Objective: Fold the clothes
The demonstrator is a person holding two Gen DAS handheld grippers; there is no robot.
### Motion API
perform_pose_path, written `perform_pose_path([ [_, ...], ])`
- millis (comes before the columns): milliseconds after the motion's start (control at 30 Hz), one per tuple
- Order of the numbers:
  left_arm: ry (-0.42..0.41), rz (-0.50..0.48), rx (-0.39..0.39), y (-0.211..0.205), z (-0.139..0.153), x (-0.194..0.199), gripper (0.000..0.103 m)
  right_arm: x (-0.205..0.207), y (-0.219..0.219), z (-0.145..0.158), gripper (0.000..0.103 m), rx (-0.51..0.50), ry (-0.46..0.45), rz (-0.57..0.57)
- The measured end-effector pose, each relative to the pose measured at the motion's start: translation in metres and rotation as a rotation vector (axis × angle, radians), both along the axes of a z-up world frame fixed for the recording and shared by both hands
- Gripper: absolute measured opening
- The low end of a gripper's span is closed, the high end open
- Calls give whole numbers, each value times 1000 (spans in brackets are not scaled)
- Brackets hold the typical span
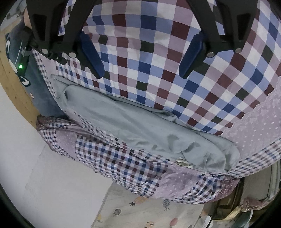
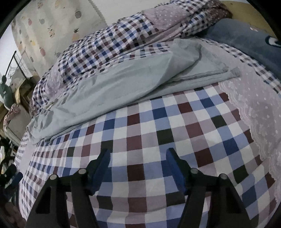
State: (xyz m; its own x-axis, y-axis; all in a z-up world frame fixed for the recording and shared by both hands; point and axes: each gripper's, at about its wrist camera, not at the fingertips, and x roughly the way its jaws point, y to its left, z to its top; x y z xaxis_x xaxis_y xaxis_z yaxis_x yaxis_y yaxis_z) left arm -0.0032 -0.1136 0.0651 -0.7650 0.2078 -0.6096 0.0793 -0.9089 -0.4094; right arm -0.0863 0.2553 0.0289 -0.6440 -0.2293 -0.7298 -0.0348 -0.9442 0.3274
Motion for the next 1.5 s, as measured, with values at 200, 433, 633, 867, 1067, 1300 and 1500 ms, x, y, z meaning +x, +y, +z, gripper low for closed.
perform_pose_path([
  [200, 1, 11, 11, -2, 1, -1, 89, -4, 9, -3, 70, -33, -3, -16],
  [433, -9, 15, 25, -4, -2, -1, 89, -17, 15, 1, 70, -33, 17, -7],
  [633, -7, 26, 19, -8, -2, -1, 89, -44, 29, 3, 70, -72, 29, -26],
  [867, -10, 36, -48, -7, -4, -4, 89, -74, 32, 3, 70, -83, 27, -32],
  [1067, -18, 46, -80, -9, -8, -7, 89, -95, 30, -4, 70, -125, 7, -40],
  [1300, -35, 41, -87, -10, -13, -10, 89, -116, 23, -18, 72, -192, -21, -40],
  [1500, -47, 38, -86, -11, -16, -12, 89, -133, 29, -22, 72, -233, -19, -63],
])
